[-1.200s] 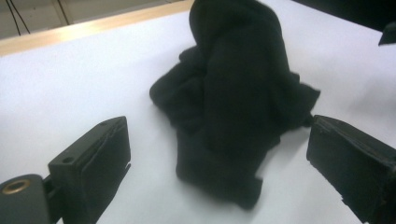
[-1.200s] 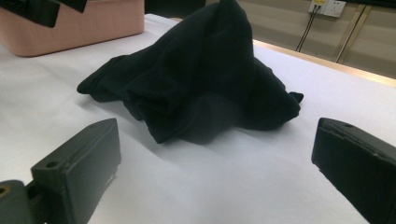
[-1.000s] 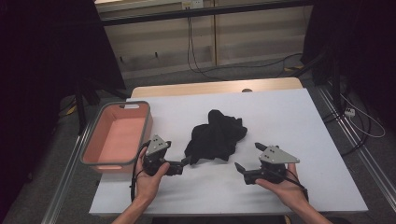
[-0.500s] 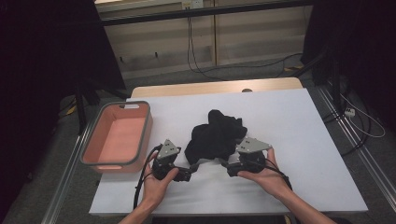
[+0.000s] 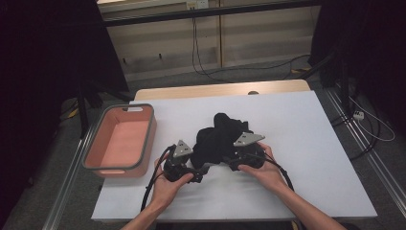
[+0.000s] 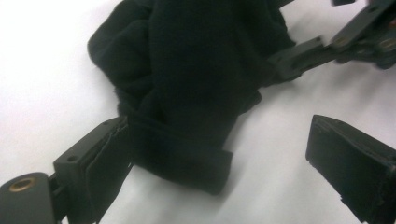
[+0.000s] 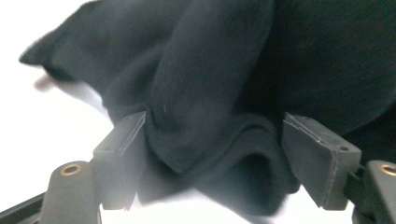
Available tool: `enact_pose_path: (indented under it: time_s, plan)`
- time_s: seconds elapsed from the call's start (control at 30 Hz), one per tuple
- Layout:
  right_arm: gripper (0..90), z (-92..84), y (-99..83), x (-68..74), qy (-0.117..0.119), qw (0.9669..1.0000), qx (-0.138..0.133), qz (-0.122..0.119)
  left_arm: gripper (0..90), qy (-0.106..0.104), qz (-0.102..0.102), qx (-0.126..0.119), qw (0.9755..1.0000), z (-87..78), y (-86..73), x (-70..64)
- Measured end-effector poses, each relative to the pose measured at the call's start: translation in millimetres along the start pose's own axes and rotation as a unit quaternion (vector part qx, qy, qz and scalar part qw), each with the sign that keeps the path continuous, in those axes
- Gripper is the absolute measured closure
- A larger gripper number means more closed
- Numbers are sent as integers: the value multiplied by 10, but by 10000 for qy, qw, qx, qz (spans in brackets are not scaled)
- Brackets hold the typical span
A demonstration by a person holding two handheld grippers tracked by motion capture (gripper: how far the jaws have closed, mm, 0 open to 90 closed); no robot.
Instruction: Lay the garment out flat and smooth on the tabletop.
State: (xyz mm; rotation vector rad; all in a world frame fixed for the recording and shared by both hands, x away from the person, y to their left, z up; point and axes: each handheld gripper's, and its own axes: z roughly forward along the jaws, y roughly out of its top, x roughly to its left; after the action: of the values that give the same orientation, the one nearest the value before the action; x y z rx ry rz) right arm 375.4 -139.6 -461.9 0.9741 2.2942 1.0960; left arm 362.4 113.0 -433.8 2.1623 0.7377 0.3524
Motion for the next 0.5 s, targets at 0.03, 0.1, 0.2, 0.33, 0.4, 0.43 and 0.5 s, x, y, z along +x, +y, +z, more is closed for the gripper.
enact_pose_path:
  time_s: [0.03,0.1,0.2,0.33,0.4,0.43,0.5]
  plan:
    - [248,17,-10,3,28,10000,80,-25,77,36,84,12,10000,-2,3,-12]
    - [230,26,-18,34,73,9996,189,-183,77,5,108,-6,9999,-5,9,-12]
    - [190,42,-15,68,182,9993,194,-274,77,-71,7,2,10000,33,12,17]
    - [318,70,-15,38,117,9993,201,-300,78,66,28,173,9998,112,33,29]
    - [502,52,-12,19,86,9992,166,-355,89,72,36,161,9998,147,49,19]
    - [576,45,-14,7,62,9992,169,-370,106,59,73,182,9998,166,61,18]
    - [691,22,-12,-14,21,9991,166,-380,112,27,172,236,9996,201,78,0]
